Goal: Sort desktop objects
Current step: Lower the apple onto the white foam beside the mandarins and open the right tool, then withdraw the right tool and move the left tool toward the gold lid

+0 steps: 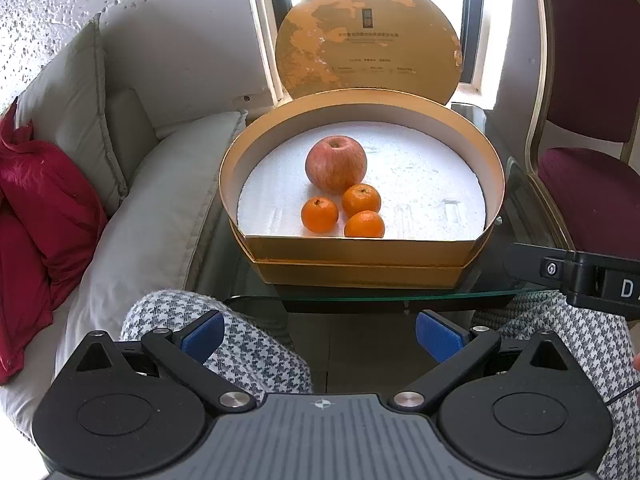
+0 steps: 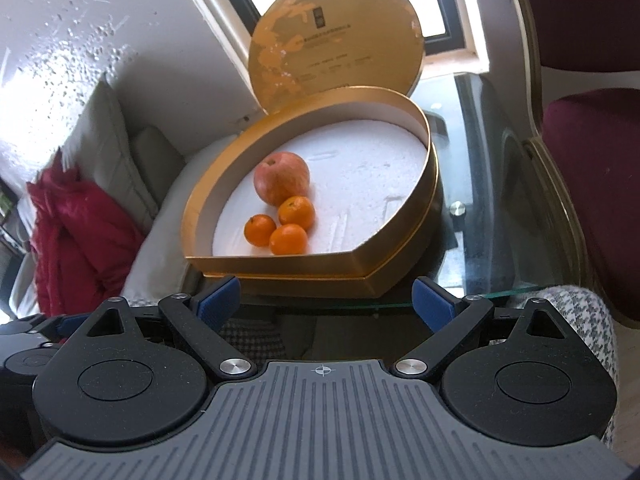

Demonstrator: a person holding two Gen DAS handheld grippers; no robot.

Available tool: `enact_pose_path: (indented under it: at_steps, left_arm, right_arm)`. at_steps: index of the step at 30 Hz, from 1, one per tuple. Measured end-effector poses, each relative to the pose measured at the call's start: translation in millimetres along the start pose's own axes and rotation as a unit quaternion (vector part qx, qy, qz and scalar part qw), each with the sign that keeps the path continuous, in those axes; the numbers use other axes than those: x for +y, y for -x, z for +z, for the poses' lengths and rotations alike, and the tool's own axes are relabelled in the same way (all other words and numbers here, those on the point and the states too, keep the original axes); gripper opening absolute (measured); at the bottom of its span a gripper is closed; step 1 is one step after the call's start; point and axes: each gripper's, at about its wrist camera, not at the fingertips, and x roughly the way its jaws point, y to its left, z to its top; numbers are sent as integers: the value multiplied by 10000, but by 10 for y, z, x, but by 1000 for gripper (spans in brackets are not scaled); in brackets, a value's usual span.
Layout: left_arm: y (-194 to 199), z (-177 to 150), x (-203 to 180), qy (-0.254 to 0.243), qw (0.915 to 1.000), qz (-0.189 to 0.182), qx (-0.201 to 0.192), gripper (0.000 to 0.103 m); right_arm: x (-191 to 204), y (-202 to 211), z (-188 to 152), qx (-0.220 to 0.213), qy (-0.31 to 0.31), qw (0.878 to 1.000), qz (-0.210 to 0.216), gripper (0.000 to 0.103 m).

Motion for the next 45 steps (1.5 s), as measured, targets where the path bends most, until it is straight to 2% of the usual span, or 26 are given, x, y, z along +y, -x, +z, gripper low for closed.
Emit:
enact_pose_path:
  at_steps: [28,37,42,45]
  left_arm:
    - [-247,28,95,216,9992,-180,284,102]
    - [-258,144,166,271,9989,-221,298,102]
    - [-185,289,184,282,9993,-221,80,102]
    - [-76,413,180,304,9991,-124,-250,102]
  right_arm:
    - [97,-180,39,290,157,9992,-207,96]
    - [188,-188,196,190,255,9992,-256,96]
    - [191,-47,393,-100,336,9987,-369,96]
    - [202,64,524,-286,373,9981,-393,96]
